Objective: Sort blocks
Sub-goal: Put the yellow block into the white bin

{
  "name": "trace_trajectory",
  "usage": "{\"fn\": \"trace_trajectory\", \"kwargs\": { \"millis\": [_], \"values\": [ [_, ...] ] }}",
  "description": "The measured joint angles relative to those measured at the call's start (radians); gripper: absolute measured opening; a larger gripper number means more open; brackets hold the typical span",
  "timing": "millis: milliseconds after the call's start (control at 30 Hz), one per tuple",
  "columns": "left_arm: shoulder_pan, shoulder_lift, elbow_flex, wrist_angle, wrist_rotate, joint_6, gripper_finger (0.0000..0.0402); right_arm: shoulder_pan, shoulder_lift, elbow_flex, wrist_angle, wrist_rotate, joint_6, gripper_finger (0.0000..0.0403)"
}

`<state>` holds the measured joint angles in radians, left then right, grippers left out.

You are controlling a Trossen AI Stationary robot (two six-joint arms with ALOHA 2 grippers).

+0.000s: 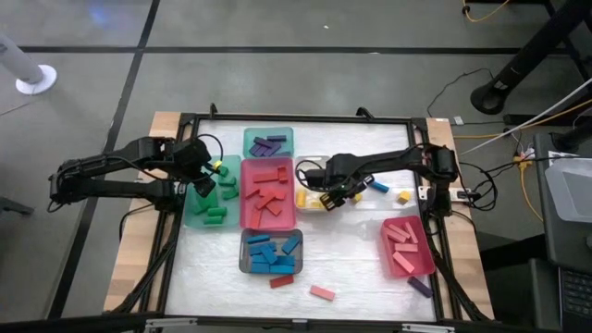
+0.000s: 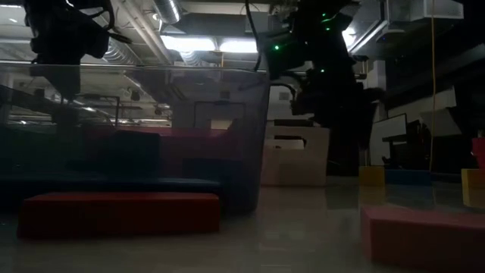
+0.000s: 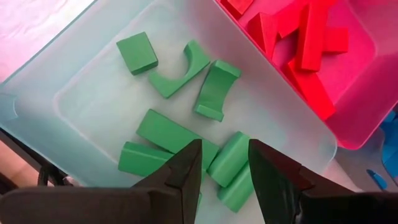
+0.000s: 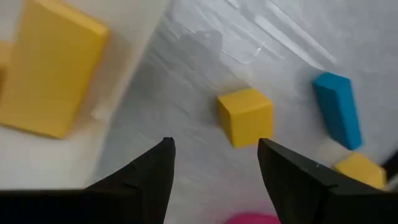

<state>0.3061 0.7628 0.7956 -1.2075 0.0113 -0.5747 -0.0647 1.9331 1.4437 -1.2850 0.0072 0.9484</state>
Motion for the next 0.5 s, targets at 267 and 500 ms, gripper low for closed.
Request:
{"fn": "trace_trajectory", "kwargs": {
  "millis": [267, 500],
  "values": [
    [0.000, 0.000, 0.000, 0.045, 0.000, 0.023, 0.0120, -0.018, 0.000, -0.004, -0.045, 0.006, -0.119, 0.0227],
    [0.000, -0.001, 0.000, 0.046, 0.000, 0.025, 0.0120, -0.043, -0.001, -0.089, 0.005, -0.038, -0.176, 0.0227]
  ]
}}
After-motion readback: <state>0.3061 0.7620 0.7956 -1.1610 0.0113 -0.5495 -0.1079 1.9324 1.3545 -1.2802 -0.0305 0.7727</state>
